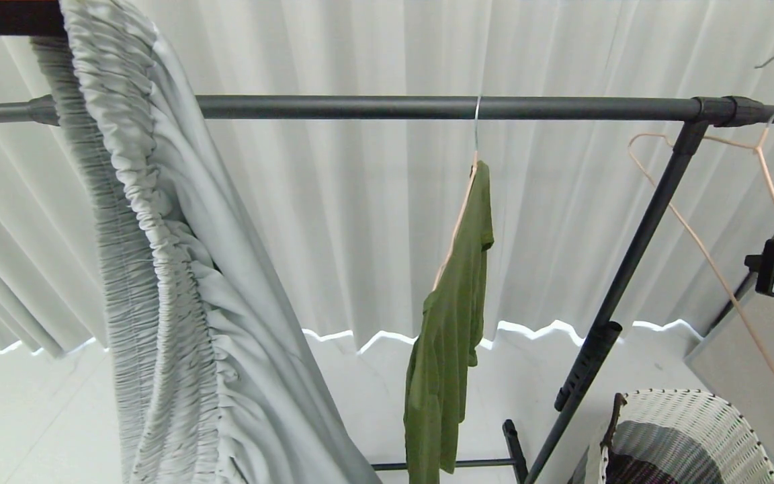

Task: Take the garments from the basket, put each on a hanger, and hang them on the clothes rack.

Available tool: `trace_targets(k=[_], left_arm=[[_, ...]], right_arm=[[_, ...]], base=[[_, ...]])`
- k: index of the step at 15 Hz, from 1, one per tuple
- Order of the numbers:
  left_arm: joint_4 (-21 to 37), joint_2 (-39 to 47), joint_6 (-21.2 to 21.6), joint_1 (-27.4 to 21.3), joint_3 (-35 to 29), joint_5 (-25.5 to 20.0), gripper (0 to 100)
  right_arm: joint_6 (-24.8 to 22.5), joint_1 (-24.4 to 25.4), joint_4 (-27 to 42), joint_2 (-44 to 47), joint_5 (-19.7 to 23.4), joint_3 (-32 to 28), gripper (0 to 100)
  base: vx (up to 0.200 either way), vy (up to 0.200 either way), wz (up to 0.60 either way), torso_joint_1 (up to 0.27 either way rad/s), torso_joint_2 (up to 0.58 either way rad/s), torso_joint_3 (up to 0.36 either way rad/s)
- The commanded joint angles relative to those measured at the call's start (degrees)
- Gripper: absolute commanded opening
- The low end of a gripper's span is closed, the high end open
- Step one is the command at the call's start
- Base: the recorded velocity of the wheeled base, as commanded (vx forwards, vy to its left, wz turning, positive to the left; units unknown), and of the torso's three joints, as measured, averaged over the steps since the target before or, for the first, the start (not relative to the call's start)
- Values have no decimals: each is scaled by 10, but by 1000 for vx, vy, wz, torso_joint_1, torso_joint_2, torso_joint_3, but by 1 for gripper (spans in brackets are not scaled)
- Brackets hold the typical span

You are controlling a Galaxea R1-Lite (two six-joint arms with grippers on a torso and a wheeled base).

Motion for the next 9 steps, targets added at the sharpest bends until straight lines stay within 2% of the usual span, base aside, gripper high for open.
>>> trace_targets(k=[1,9], left_arm=[[0,0,0,0,3,11,0],[0,-19,0,5,39,15,0]], right_arm=[[-6,0,12,-64,0,33,0],[-49,0,60,-143,2,74,0]], base=[[-200,0,0,2,2,-2],[-200,0,0,-2,4,2]])
